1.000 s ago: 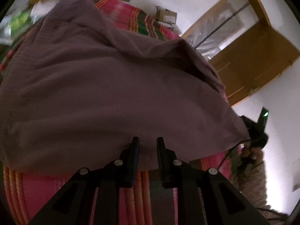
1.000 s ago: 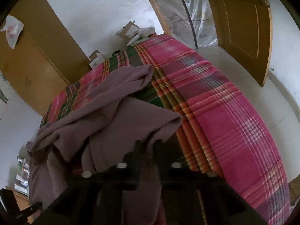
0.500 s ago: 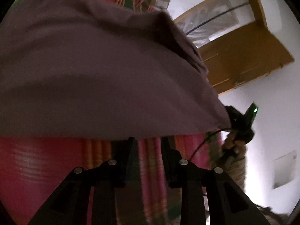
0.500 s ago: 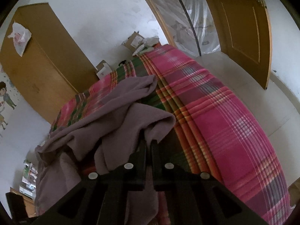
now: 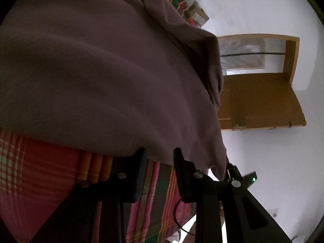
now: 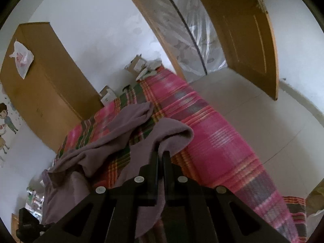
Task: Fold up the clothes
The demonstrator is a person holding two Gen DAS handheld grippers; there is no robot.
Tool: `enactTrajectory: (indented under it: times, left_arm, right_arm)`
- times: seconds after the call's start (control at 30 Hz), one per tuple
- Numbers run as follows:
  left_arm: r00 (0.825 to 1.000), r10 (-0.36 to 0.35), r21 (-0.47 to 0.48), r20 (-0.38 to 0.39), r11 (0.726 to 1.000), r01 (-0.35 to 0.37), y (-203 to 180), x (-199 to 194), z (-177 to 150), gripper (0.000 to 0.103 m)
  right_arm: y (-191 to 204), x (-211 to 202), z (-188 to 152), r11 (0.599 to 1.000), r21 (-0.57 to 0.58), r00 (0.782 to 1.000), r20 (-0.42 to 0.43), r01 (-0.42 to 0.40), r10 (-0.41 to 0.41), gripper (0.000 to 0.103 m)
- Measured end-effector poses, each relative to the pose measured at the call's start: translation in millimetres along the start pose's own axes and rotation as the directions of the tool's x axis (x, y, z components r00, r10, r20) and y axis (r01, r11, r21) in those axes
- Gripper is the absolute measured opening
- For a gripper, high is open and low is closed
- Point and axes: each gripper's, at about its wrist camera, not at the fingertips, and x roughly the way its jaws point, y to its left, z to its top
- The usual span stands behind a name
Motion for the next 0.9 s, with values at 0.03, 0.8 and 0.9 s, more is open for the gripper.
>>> enactTrajectory:
  times: [0.03, 0.8, 0.9]
  left_arm:
    - [1.0, 0.001, -0.007, 0.011, 1.0, -0.001, 0.0, -0.1, -1.3, 0.028]
    - [0.986, 0.103, -0.015, 0.132, 0.995, -0.102, -10.1, -25.7, 3.6, 0.001]
    - [0.99, 0.105, 0.003, 0.096, 0.994, -0.106, -10.9, -18.5, 3.3, 0.004]
  right_arm:
    - [-2.2, -3.9, 0.6, 1.0, 0.001, 1.0, 0.011, 0.007, -0.007, 0.004]
    - [-73.9, -42.0, -6.7, 0.982, 0.106, 0.985, 0.055, 0.157, -0.163, 0.003]
    - [-81.7, -46.0, -10.3, 0.977, 0.112, 0.98, 0.053, 0.183, -0.19, 0.003]
